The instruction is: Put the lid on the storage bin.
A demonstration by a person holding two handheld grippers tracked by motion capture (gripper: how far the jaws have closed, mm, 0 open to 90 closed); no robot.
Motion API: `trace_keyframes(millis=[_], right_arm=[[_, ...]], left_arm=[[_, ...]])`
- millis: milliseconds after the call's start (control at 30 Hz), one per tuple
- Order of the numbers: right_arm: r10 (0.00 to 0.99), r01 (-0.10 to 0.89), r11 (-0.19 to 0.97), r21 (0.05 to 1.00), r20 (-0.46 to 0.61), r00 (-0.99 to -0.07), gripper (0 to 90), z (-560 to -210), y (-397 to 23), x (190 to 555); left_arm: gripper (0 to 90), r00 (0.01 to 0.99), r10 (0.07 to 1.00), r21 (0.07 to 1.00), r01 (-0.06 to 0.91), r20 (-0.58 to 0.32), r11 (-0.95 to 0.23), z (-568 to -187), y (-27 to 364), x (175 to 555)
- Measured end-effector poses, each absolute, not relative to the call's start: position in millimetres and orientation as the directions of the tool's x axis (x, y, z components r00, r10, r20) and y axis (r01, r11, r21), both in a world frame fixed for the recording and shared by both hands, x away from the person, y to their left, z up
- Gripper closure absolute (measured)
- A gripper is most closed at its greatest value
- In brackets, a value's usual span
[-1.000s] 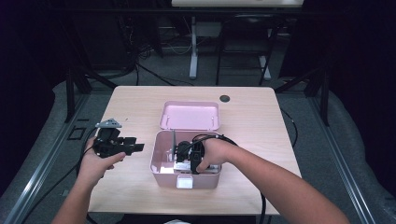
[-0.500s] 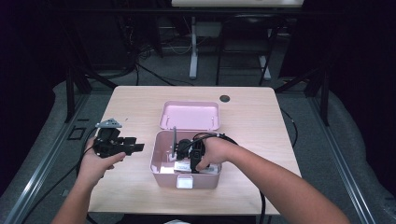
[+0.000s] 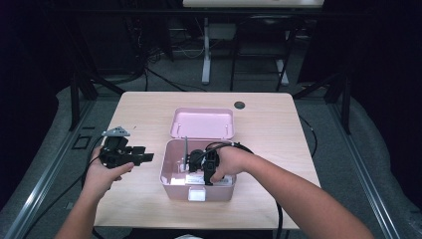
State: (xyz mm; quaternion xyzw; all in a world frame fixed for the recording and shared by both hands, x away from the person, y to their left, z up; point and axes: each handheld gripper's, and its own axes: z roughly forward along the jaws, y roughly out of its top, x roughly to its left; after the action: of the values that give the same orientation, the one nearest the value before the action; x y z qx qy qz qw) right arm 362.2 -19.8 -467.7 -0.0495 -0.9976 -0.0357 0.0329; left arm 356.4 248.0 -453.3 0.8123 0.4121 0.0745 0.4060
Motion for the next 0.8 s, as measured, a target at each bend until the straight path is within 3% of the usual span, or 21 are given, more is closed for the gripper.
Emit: trace_keyframes(millis=[500,800], right_arm=[[0.114,0.119,0.991,0.061,0.078,-0.99,59.9,-466,-20,362],[0.124,0.129,0.986,0.108,0.054,-0.991,58.3,-447,-24,360]], left_arm=[[49.4,0.644,0.733,0.719,0.614,-0.219,-0.324,-453,248,356],[49.5,0.646,0.73,0.719,0.614,-0.222,-0.325,-453,247,355]])
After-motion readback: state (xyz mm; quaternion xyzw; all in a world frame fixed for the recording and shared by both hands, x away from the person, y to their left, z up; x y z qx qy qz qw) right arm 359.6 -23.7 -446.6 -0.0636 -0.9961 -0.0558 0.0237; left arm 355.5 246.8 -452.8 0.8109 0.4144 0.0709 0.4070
